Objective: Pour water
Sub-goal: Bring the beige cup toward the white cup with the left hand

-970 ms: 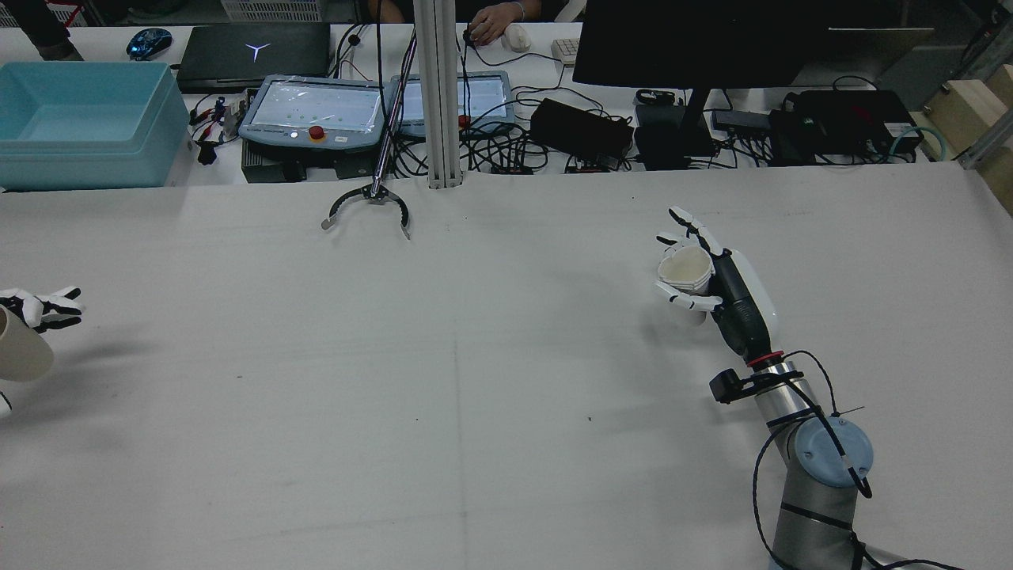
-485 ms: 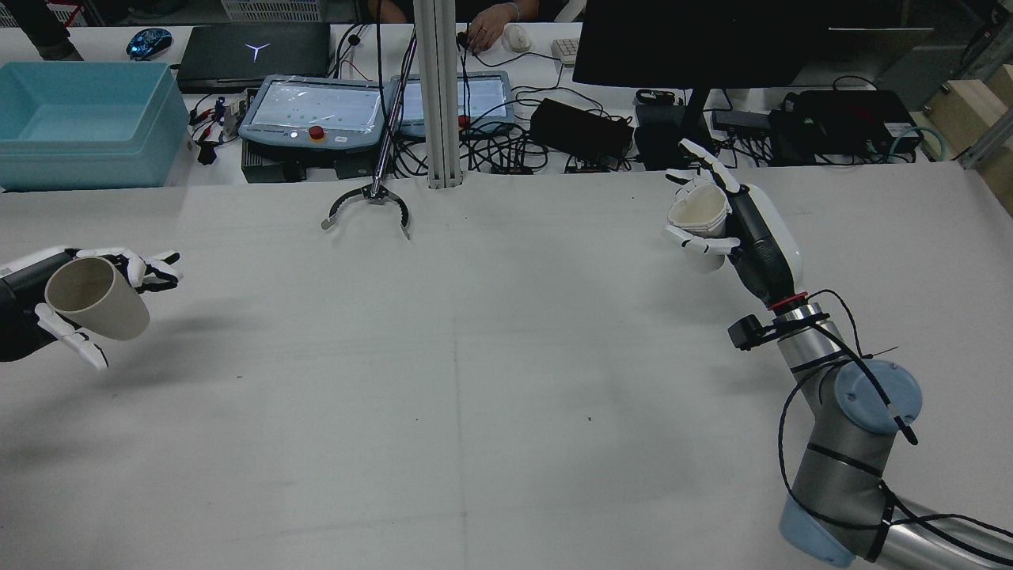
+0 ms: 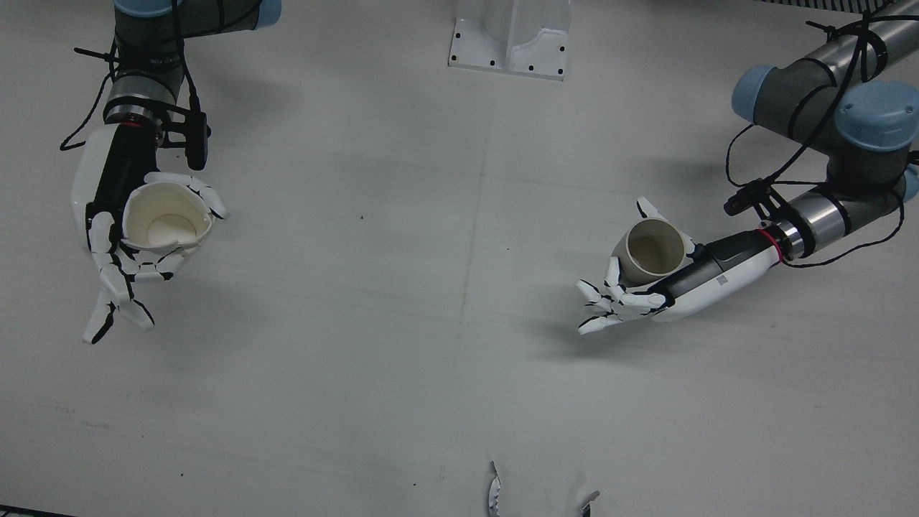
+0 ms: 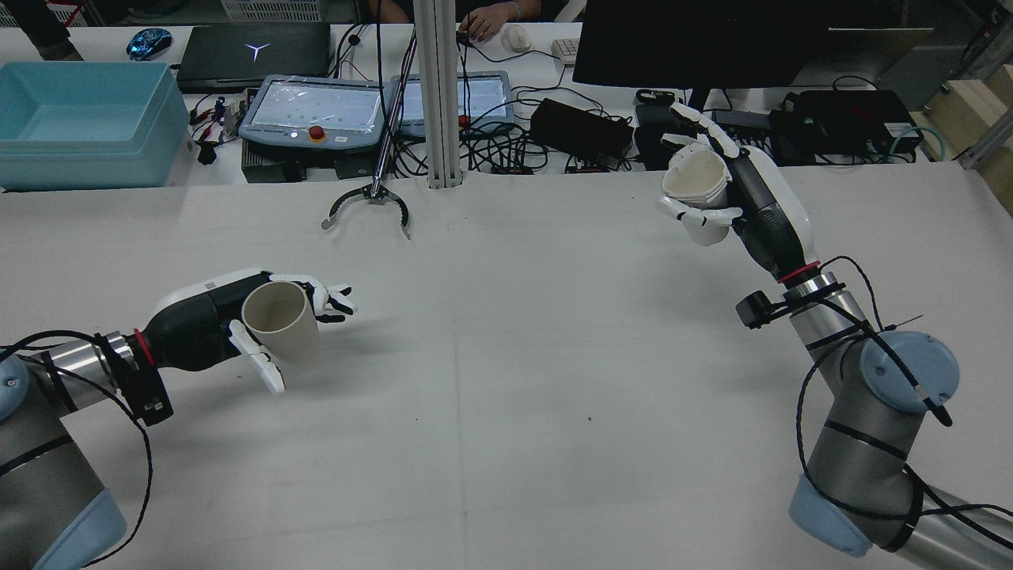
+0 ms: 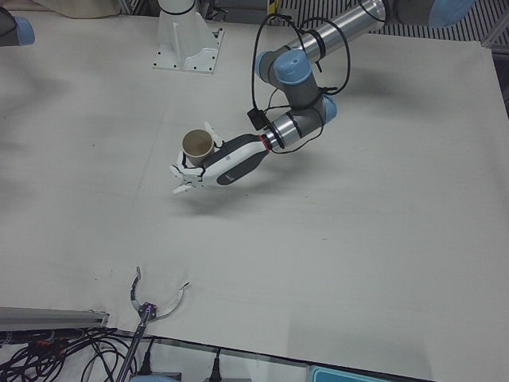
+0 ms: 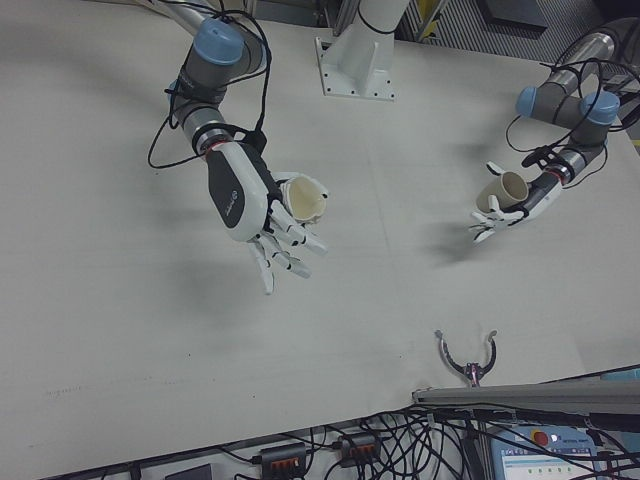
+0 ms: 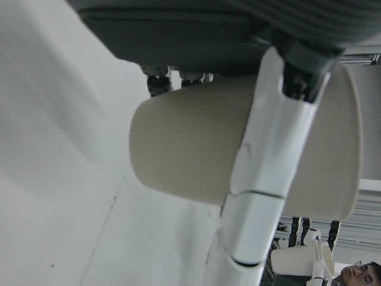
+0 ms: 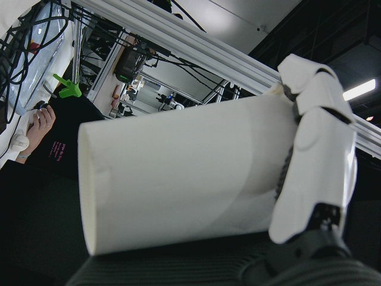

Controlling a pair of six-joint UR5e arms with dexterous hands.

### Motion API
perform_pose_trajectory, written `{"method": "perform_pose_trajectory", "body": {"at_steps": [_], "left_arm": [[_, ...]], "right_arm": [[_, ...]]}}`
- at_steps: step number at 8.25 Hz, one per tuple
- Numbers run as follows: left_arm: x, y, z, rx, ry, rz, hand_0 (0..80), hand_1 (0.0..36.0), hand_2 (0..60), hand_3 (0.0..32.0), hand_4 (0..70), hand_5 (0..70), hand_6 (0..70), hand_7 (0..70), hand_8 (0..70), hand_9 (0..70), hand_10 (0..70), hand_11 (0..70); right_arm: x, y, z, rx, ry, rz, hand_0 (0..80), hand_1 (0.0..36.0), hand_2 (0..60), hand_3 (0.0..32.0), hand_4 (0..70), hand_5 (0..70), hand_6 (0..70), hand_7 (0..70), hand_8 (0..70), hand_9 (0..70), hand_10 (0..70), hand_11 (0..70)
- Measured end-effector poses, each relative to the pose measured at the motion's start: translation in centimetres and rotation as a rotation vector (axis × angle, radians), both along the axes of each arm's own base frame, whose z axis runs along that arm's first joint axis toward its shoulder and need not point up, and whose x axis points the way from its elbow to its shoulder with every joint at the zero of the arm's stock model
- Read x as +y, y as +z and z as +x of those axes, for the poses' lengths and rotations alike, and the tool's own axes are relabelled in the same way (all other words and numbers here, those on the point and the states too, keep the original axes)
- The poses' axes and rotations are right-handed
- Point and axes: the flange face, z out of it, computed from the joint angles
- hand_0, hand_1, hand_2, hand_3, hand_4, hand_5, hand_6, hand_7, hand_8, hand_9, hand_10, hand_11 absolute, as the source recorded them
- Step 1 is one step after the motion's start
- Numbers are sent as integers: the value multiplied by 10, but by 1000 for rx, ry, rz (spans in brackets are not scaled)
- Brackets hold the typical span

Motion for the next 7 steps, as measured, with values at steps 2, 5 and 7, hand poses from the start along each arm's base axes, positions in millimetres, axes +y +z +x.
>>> {"method": "perform_pose_trajectory", "body": {"at_steps": [2, 5, 7], "left_arm": [[9, -58, 65, 20, 76, 22, 800, 240, 0, 0, 700, 700, 326, 249, 119, 53, 119, 189], [29, -118, 144, 36, 153, 67, 800, 238, 0, 0, 700, 700, 323, 247, 119, 54, 119, 188], [43, -131, 167, 40, 174, 82, 800, 235, 0, 0, 700, 700, 317, 243, 117, 52, 118, 186]], "right_arm": [[14, -49, 6, 114, -15, 73, 583, 269, 262, 70, 0, 148, 478, 563, 163, 189, 0, 0], [56, -125, 3, 298, -12, 178, 683, 338, 318, 56, 0, 163, 476, 546, 144, 160, 0, 0], [81, -178, 1, 457, 8, 243, 797, 360, 371, 56, 0, 166, 416, 482, 114, 124, 0, 0]]}}
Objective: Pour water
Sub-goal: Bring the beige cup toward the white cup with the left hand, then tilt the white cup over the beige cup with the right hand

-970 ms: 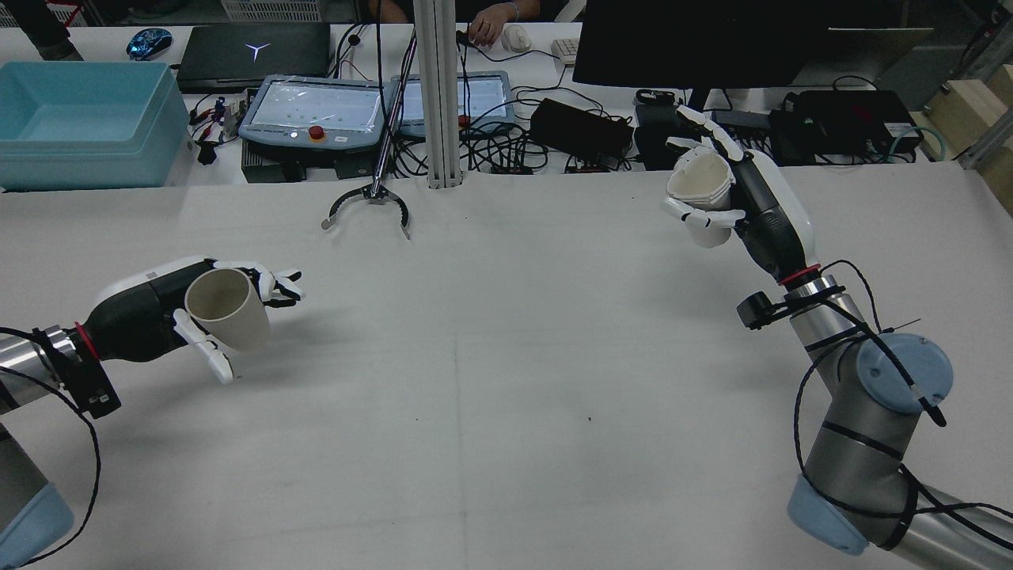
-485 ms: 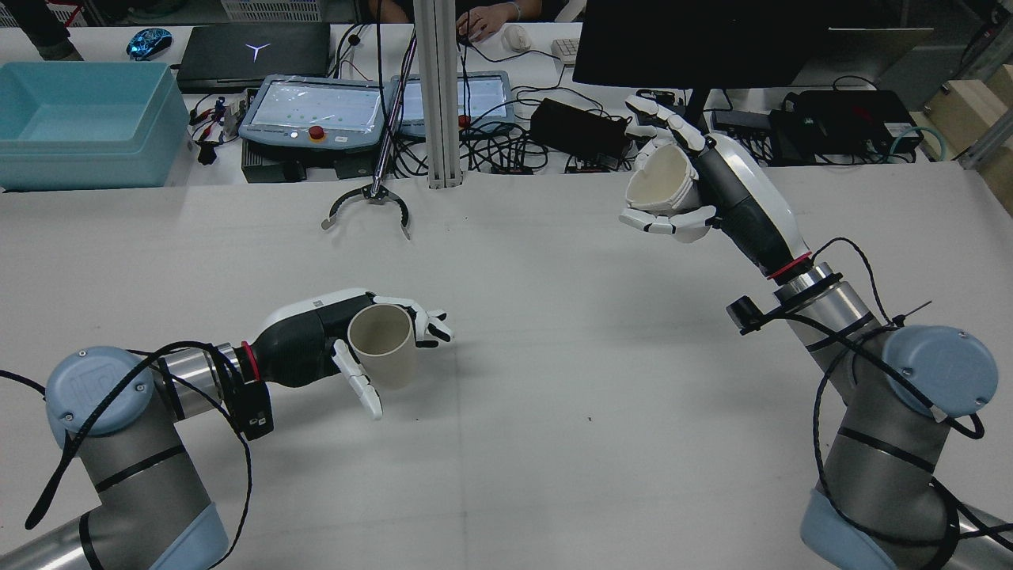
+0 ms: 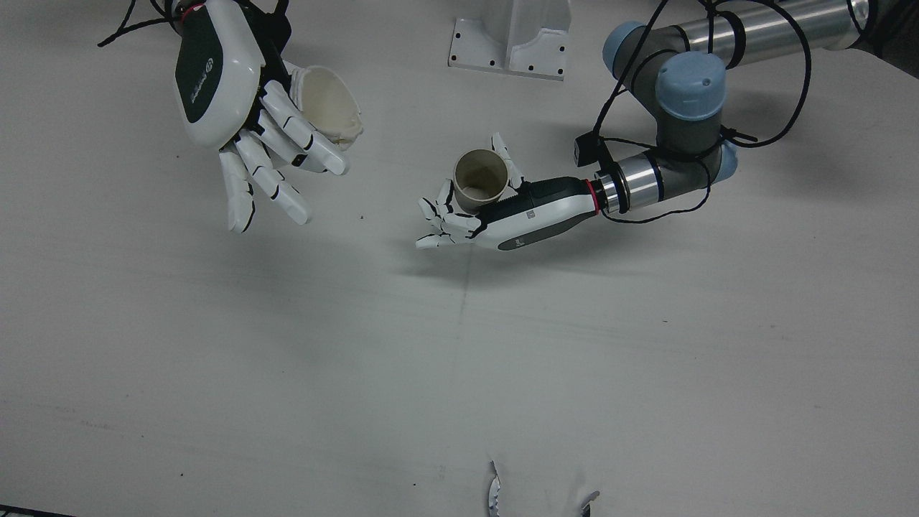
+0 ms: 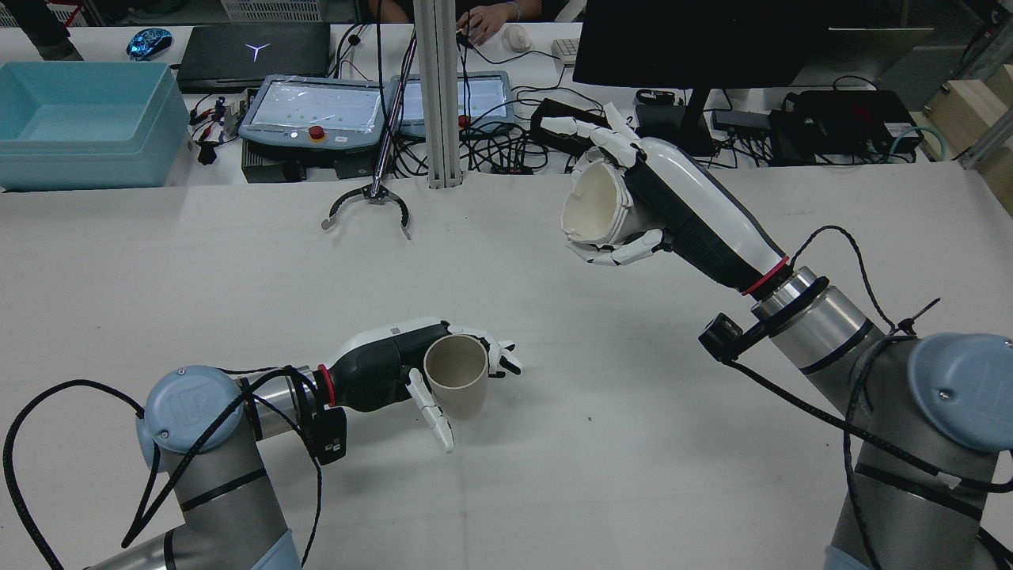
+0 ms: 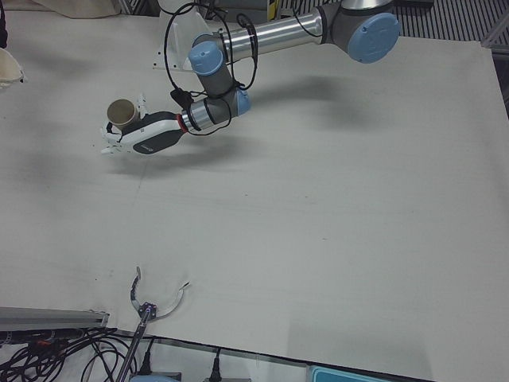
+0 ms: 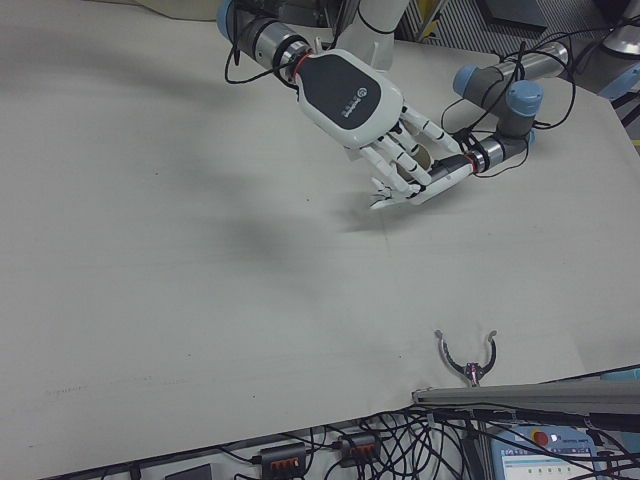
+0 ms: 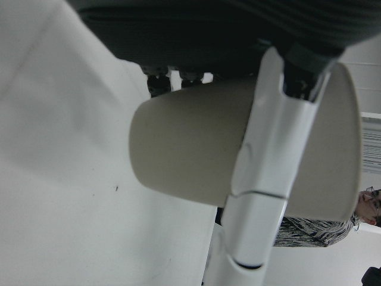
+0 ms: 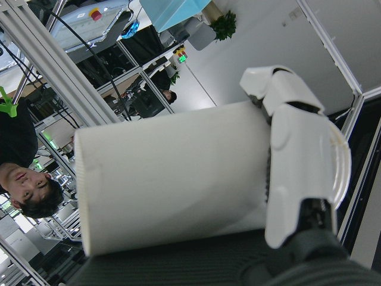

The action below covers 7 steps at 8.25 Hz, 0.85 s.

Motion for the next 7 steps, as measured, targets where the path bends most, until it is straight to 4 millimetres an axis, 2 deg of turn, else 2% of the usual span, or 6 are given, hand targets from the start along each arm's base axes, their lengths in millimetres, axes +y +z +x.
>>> {"method": "perform_pose_trajectory", "body": {"at_steps": [1, 3, 5, 7], "left_arm": [[3, -2, 4, 1, 2, 3, 800, 231, 0, 0, 700, 700, 314, 240, 117, 52, 117, 185], [6, -5, 7, 3, 5, 10, 800, 234, 0, 0, 700, 700, 315, 241, 116, 51, 117, 185], [7, -12, 7, 11, 2, 21, 800, 236, 0, 0, 700, 700, 317, 243, 117, 52, 118, 187], [6, -19, 10, 14, -1, 31, 800, 231, 0, 0, 700, 700, 316, 241, 117, 52, 118, 186]], "right_arm": [[14, -13, -7, 88, 1, 29, 800, 360, 422, 30, 0, 166, 377, 446, 98, 106, 0, 0], [37, -10, -30, 250, -29, 35, 800, 360, 415, 44, 0, 155, 308, 380, 82, 89, 0, 0], [45, 2, -40, 342, -49, 7, 800, 360, 426, 34, 2, 156, 321, 381, 84, 87, 0, 0], [45, 4, -41, 365, -50, -3, 800, 360, 420, 38, 5, 156, 333, 396, 92, 99, 0, 0]]}}
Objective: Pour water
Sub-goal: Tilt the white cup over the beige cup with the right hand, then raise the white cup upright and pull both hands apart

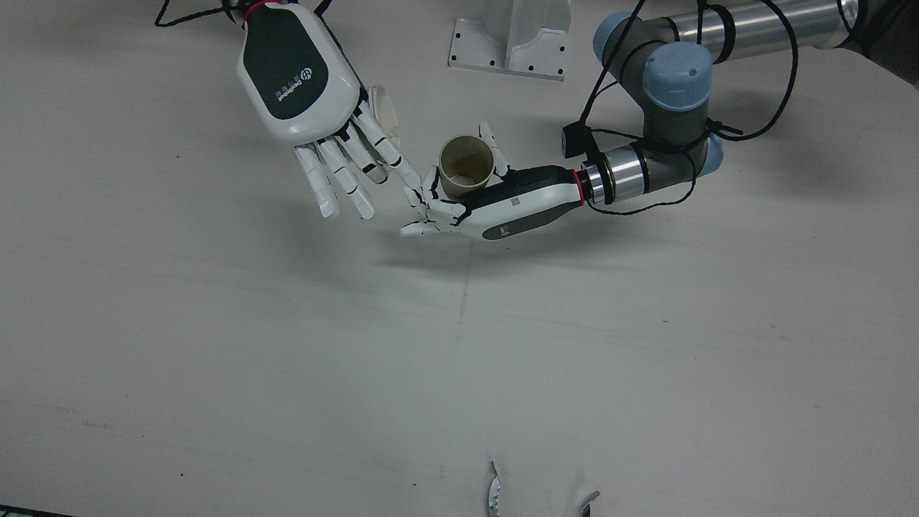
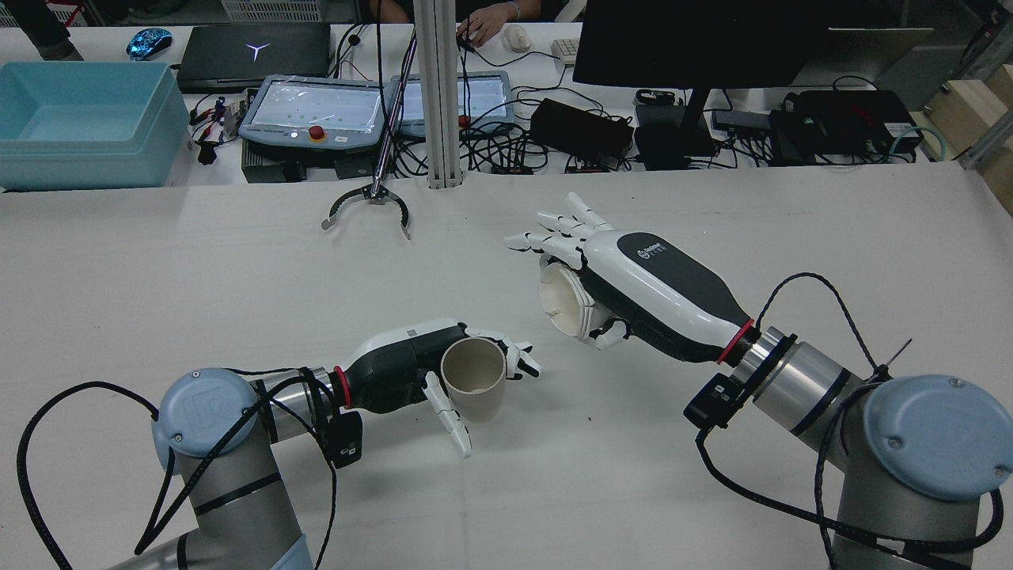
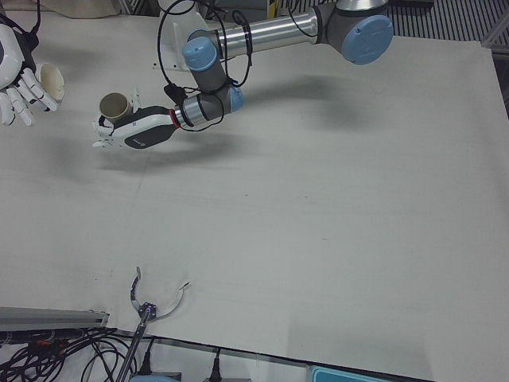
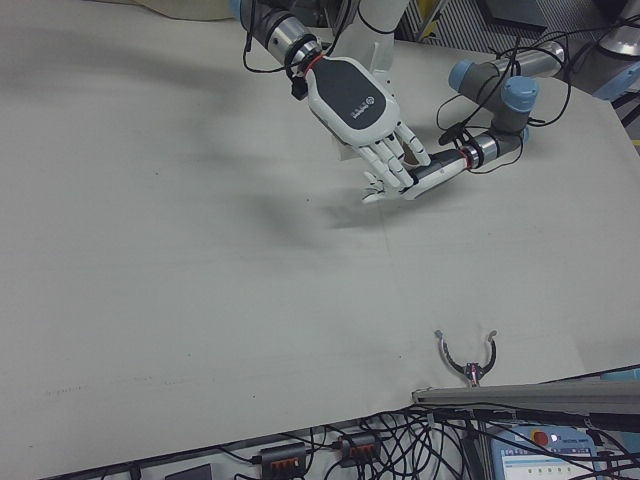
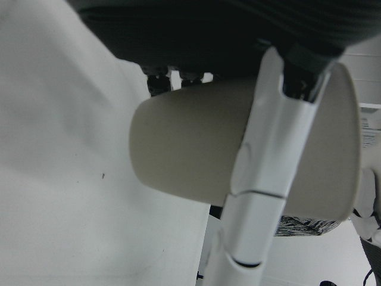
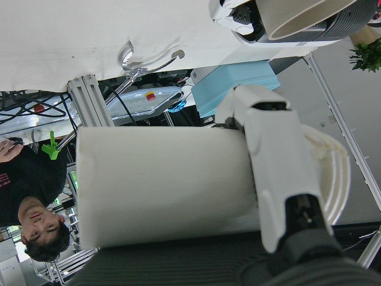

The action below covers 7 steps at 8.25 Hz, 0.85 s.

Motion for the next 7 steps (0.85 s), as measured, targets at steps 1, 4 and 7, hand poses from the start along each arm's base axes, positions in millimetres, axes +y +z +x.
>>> {"method": "perform_pose_trajectory", "body": {"at_steps": [1, 4, 7], "left_arm": [[0, -1, 0, 0, -1, 1, 800, 234, 0, 0, 700, 700, 316, 242, 117, 52, 119, 188], [-4, 1, -4, -2, -5, -3, 800, 225, 0, 0, 700, 700, 305, 233, 112, 48, 115, 180], [-66, 55, -87, -39, -128, -62, 800, 214, 0, 0, 700, 700, 292, 223, 108, 44, 113, 176]], "right_arm": [[0, -1, 0, 0, 2, 0, 800, 360, 421, 36, 8, 156, 338, 402, 96, 106, 0, 0], [-10, -5, 13, -56, 52, -25, 681, 360, 402, 32, 0, 146, 320, 406, 106, 125, 0, 0], [-34, 0, 54, -249, 172, -112, 616, 341, 378, 24, 0, 136, 295, 402, 111, 136, 0, 0]]}}
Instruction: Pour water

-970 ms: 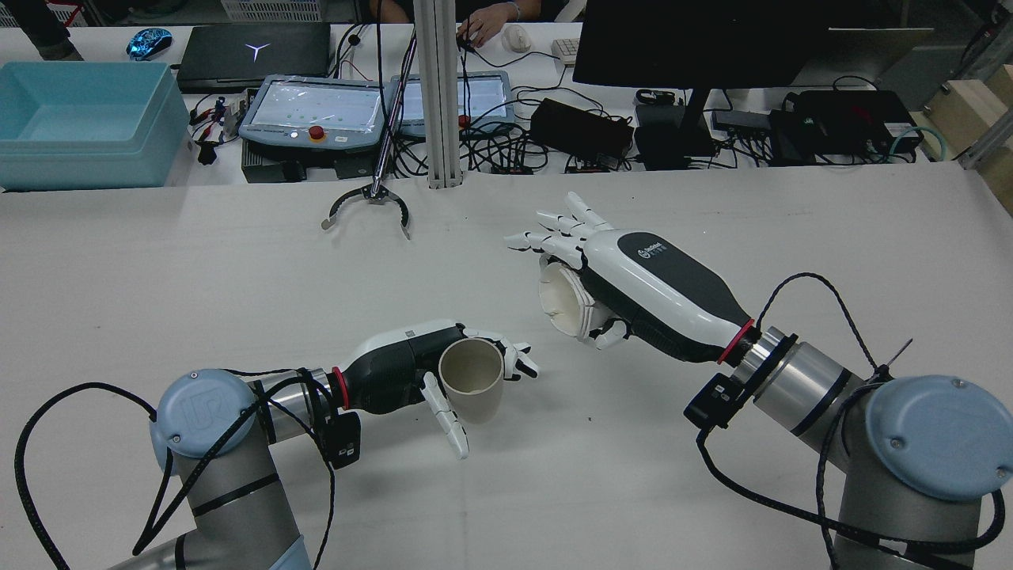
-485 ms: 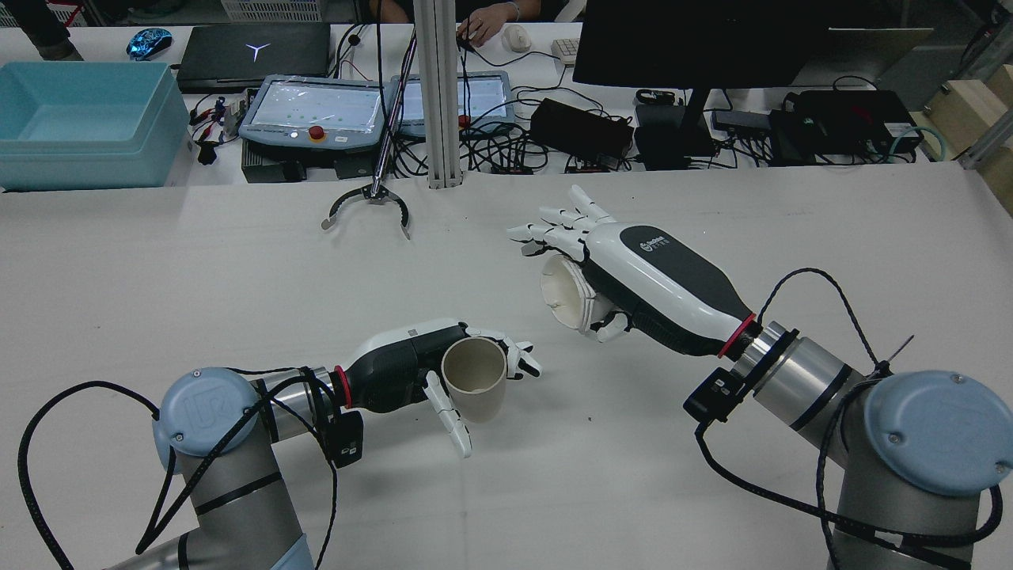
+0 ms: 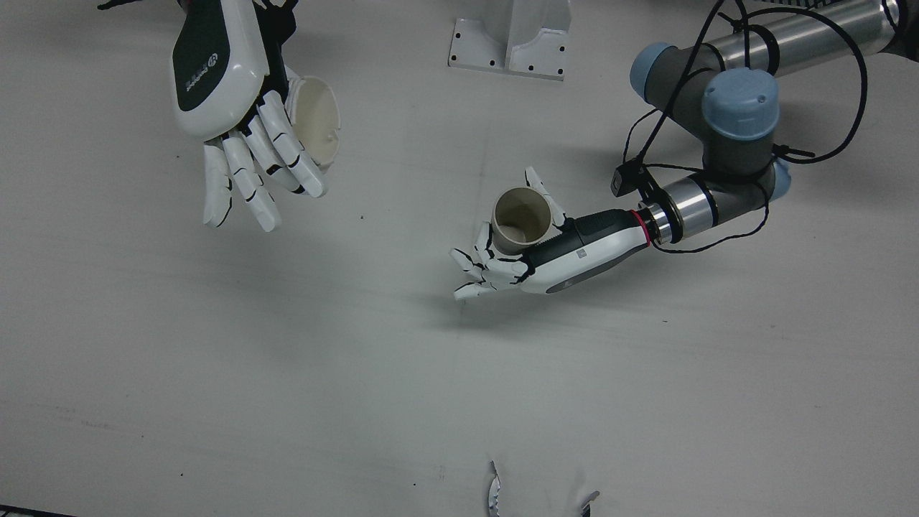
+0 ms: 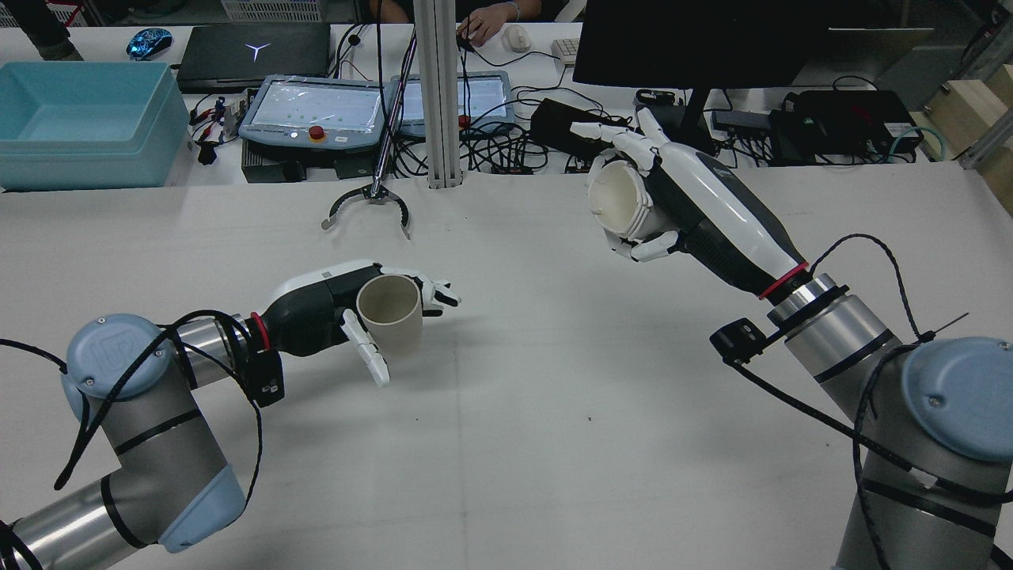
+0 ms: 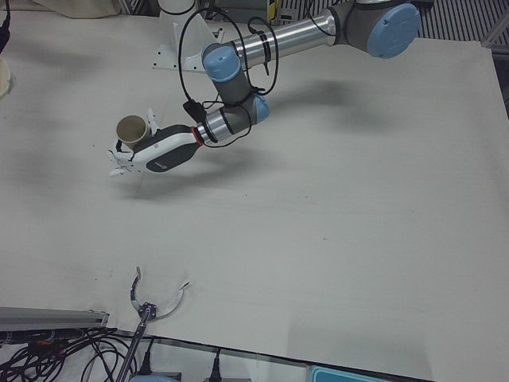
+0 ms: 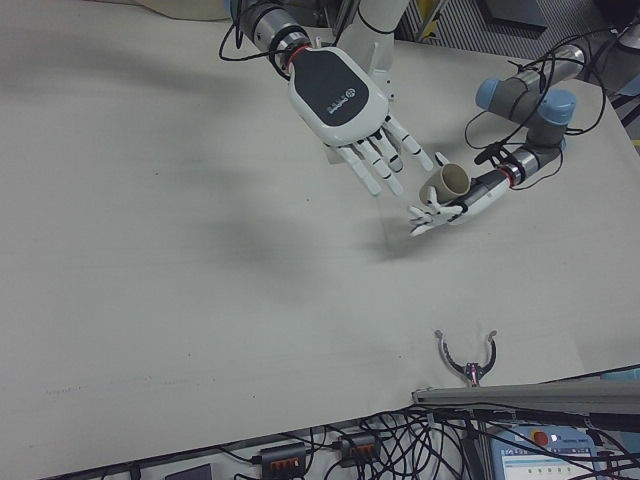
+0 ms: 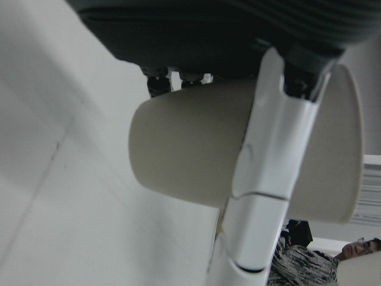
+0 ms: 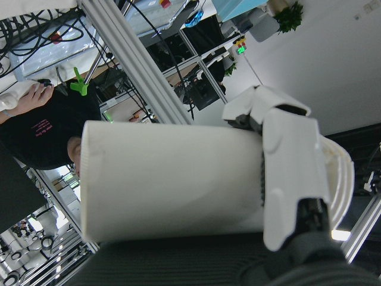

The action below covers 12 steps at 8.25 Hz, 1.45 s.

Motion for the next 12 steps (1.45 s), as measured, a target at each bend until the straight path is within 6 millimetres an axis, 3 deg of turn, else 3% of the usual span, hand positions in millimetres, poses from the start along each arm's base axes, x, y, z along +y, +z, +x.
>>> {"method": "perform_pose_trajectory", "body": {"at_steps": [2, 3, 5, 6, 7, 8, 10, 12], "left_arm": [[-50, 70, -112, -53, -154, -60, 800, 211, 0, 0, 700, 700, 286, 223, 108, 45, 111, 174], [-57, 114, -168, -80, -227, -94, 800, 203, 0, 0, 700, 700, 282, 223, 107, 45, 110, 172], [-29, 220, -246, -120, -354, -178, 800, 196, 0, 0, 700, 700, 277, 214, 108, 47, 114, 177], [-14, 273, -266, -133, -400, -214, 800, 189, 0, 0, 700, 700, 281, 217, 110, 49, 116, 179], [-5, 324, -276, -143, -426, -237, 800, 163, 0, 0, 700, 700, 290, 222, 112, 51, 117, 177], [1, 365, -280, -150, -438, -248, 800, 160, 0, 0, 700, 700, 291, 221, 112, 50, 117, 177], [6, 398, -282, -162, -442, -258, 751, 148, 0, 0, 700, 700, 262, 201, 106, 41, 102, 157], [7, 410, -278, -170, -430, -264, 710, 120, 0, 0, 668, 700, 203, 172, 88, 21, 88, 137]], "right_arm": [[-20, 25, 49, -129, 68, -71, 599, 334, 380, 0, 0, 126, 249, 378, 101, 127, 0, 0], [-27, 48, 63, -215, 93, -116, 600, 336, 382, 0, 0, 125, 247, 382, 100, 126, 0, 0], [-46, 104, 60, -366, 92, -200, 609, 344, 371, 8, 0, 128, 237, 377, 94, 117, 0, 0], [-52, 119, 58, -394, 90, -223, 608, 343, 372, 10, 0, 128, 242, 381, 96, 120, 0, 0], [-55, 127, 59, -407, 93, -234, 606, 341, 367, 8, 0, 128, 245, 380, 97, 120, 0, 0], [-57, 131, 60, -412, 96, -238, 606, 341, 365, 14, 0, 128, 243, 380, 97, 121, 0, 0], [-57, 132, 60, -412, 96, -240, 603, 335, 360, 22, 0, 128, 247, 375, 102, 126, 0, 0], [-57, 132, 60, -412, 96, -240, 599, 331, 352, 22, 0, 127, 246, 370, 102, 125, 0, 0]]}}
